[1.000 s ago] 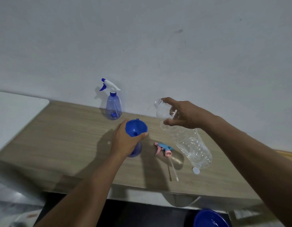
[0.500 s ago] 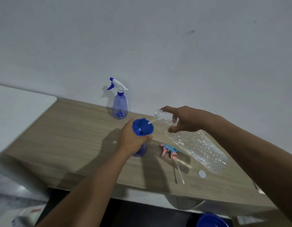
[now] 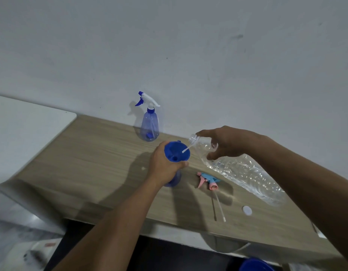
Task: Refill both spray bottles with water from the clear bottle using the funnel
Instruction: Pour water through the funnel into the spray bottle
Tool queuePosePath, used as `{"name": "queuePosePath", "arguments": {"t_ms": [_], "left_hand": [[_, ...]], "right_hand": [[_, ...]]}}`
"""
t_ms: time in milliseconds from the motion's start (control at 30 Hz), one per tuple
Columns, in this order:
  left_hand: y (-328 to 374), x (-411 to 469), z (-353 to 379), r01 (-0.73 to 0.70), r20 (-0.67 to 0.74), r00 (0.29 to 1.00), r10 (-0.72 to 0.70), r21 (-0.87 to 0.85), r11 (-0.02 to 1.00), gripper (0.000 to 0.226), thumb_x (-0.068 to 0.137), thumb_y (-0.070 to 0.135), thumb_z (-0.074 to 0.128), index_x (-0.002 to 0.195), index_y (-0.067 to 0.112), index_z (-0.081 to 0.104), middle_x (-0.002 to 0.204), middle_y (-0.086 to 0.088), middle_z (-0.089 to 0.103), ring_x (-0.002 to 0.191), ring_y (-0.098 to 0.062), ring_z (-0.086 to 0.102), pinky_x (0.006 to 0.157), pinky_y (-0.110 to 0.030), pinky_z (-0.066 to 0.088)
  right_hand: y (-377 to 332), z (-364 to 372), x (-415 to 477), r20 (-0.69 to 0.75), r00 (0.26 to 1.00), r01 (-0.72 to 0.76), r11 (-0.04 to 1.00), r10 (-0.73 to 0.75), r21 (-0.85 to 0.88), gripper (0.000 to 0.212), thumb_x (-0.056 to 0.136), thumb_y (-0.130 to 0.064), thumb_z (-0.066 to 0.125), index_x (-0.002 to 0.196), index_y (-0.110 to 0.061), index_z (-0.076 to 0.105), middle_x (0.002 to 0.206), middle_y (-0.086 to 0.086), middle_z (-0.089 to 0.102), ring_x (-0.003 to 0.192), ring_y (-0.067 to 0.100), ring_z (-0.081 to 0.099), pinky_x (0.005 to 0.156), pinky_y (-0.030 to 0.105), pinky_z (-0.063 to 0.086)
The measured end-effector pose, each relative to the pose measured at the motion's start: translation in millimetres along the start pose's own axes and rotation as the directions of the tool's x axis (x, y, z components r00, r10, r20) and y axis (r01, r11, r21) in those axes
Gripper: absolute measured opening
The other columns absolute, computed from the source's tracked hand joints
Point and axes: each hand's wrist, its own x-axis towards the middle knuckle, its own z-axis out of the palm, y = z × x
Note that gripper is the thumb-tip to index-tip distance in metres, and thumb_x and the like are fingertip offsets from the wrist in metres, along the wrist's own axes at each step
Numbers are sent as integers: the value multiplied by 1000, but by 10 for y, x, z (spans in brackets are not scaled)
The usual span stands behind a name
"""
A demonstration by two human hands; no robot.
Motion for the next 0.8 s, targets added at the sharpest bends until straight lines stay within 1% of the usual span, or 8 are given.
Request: {"name": "queuePosePath", "arguments": {"t_ms": [100, 200, 333, 400, 500, 600, 667, 800], "left_hand": [[7, -4, 4, 8, -3, 1000, -8, -8, 1000, 65, 57, 21, 94, 105, 44, 55, 110, 16, 65, 98, 1, 61, 71, -7, 42], [-3, 1, 9, 11, -5, 1000, -11, -1, 1000, 70, 56, 24, 94, 112, 41, 55, 115, 14, 64, 104, -6, 60, 76, -13, 43], [-12, 9, 9, 16, -8, 1000, -16, 10, 1000, 72, 55, 27, 94, 116, 37, 56, 117, 14, 63, 106, -8, 59, 77, -14, 44], [-9, 9, 5, 13, -6, 1000, -13, 14, 1000, 73, 55, 28, 94, 117, 36, 56, 116, 15, 64, 106, -8, 60, 77, -15, 44], [11, -6, -2, 6, -4, 1000, -6, 9, 1000, 70, 56, 25, 94, 113, 38, 56, 115, 15, 64, 105, -7, 60, 77, -16, 45], [31, -21, -4, -1, -5, 1000, 1, 2, 1000, 70, 55, 24, 94, 111, 39, 55, 114, 14, 64, 104, -8, 60, 80, -19, 46], [38, -27, -4, -5, -8, 1000, 5, -6, 1000, 69, 55, 21, 94, 108, 41, 55, 113, 14, 65, 104, -8, 61, 80, -19, 47], [51, -27, -4, -2, -8, 1000, 2, -1, 1000, 69, 54, 20, 94, 111, 36, 59, 112, 14, 66, 102, -8, 62, 78, -18, 47]], "right_hand": [[-2, -6, 10, 1, 1000, -4, 1000, 4, -10, 83, 86, -46, 76, 152, -48, 27, 110, -3, 65, 96, 17, 58, 85, 33, 47], [-9, 6, 25, 17, 1000, -14, 999, 14, -34, 84, 85, -45, 77, 152, -48, 27, 105, -3, 67, 96, 18, 60, 90, 37, 51], [-5, 18, 38, 28, 999, -28, 998, 29, -60, 84, 82, -46, 79, 150, -51, 29, 98, -6, 64, 95, 19, 62, 91, 42, 53], [-9, 5, 22, 31, 999, -29, 998, 31, -60, 84, 83, -46, 78, 150, -51, 29, 98, -6, 64, 96, 19, 62, 91, 41, 53], [-31, -12, -9, 36, 999, -18, 998, 21, -68, 84, 84, -44, 78, 151, -49, 28, 102, -5, 65, 97, 18, 60, 90, 39, 52], [-58, -21, -39, 43, 999, -16, 997, 20, -77, 84, 85, -43, 78, 152, -47, 28, 98, -10, 56, 97, 18, 58, 90, 39, 51], [-79, -37, -57, 45, 999, -17, 996, 21, -82, 83, 85, -42, 78, 152, -47, 29, 98, -10, 55, 97, 18, 57, 90, 38, 50], [-115, -68, -87, 47, 999, -13, 995, 18, -100, 81, 86, -39, 77, 152, -45, 31, 99, -10, 54, 98, 18, 56, 92, 38, 51]]}}
